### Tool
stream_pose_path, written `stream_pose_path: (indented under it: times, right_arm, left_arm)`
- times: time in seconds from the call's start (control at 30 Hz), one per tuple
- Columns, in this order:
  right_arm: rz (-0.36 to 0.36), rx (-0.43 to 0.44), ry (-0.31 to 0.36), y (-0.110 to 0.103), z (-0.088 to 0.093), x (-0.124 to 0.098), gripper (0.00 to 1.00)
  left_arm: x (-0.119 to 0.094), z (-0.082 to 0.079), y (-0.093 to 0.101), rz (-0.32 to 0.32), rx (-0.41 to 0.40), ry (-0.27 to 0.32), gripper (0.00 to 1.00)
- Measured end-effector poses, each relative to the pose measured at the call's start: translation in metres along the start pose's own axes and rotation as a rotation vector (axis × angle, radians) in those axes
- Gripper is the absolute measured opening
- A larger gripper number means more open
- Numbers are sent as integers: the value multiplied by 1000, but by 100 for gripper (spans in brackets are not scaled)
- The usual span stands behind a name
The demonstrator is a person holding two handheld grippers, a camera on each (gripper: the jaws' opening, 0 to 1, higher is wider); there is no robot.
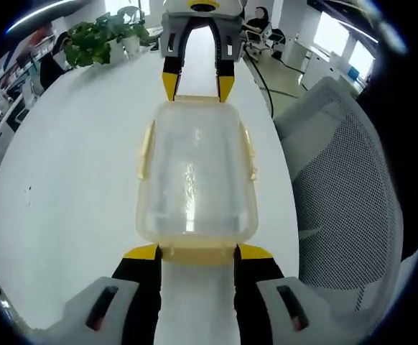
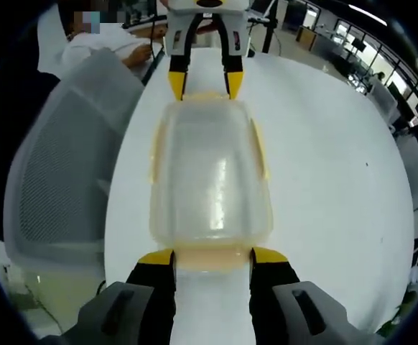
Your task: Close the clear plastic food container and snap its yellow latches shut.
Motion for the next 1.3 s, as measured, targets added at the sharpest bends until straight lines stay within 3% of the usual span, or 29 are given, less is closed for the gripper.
stream_pose_path:
  times: [0.63,1.3]
  right_arm:
    - [6,-5,-31,-2,19,-3,39]
    - [9,-9,-25,-1,24,5,39]
  left_arm:
    - [7,-19,6,-2,-11,18,38]
    - [15,-18,3,-1,-18,30,38]
Point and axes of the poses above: the point that each gripper's makers call its tool centre point, and the gripper's own axes: x roughly forward along the fingers, y roughly to its right, z roughly out of its underside, the point moved 7 cm from there along -x, roughly backward along the fingers, and after that the axes turned 12 degrees about -y, right-handed, at the moved point
